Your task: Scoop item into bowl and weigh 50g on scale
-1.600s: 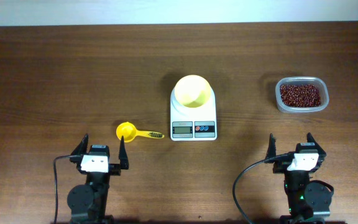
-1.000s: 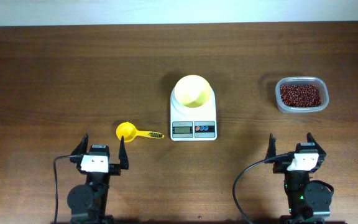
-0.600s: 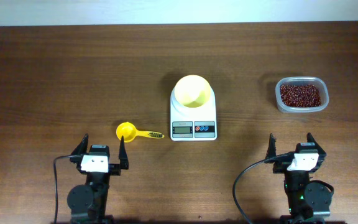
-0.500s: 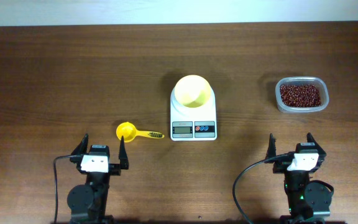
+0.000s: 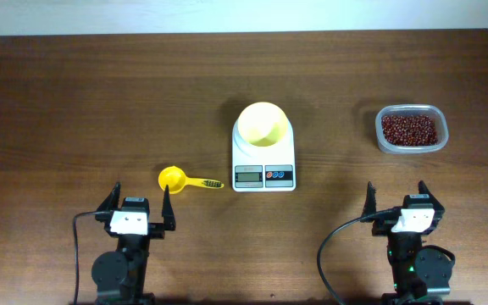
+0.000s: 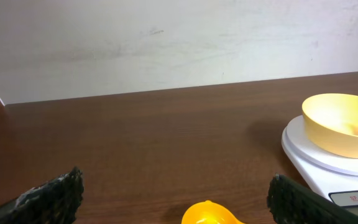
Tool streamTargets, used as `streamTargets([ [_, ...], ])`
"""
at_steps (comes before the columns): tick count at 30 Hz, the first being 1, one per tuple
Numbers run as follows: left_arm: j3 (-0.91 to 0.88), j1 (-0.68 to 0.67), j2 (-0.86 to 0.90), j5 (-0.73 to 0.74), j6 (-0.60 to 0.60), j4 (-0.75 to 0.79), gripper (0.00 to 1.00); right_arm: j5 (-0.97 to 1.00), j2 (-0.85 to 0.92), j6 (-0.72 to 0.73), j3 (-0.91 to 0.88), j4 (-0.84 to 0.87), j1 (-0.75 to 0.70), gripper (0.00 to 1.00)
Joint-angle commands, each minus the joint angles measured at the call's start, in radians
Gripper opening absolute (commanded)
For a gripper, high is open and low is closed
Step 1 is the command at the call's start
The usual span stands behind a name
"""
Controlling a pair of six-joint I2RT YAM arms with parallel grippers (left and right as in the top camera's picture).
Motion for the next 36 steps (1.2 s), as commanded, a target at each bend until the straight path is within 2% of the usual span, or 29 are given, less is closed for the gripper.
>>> streamTargets([
  [1, -0.010, 0.000, 0.000, -0.011, -0.012, 0.002, 0.98, 0.015, -0.006, 0.008, -0.005, -0.007, -0.006, 0.99],
  [25, -0.010, 0.000, 0.000, -0.011, -0.012, 0.002, 0.98, 0.015, -0.006, 0.008, -0.005, -0.007, -0.006, 0.99],
  [29, -0.010, 0.000, 0.000, -0.044, 0.021, 0.031, 0.98, 0.015, -0.006, 0.008, -0.005, -0.007, -0.006, 0.99],
  [33, -0.010, 0.000, 0.000, 0.009, 0.010, 0.151, 0.98, 0.015, -0.006, 0.008, -0.005, -0.007, -0.006, 0.99],
  [36, -0.006, 0.000, 0.000, 0.088, 0.007, 0.163, 0.98, 0.015, -0.006, 0.008, -0.005, -0.007, -0.006, 0.99],
])
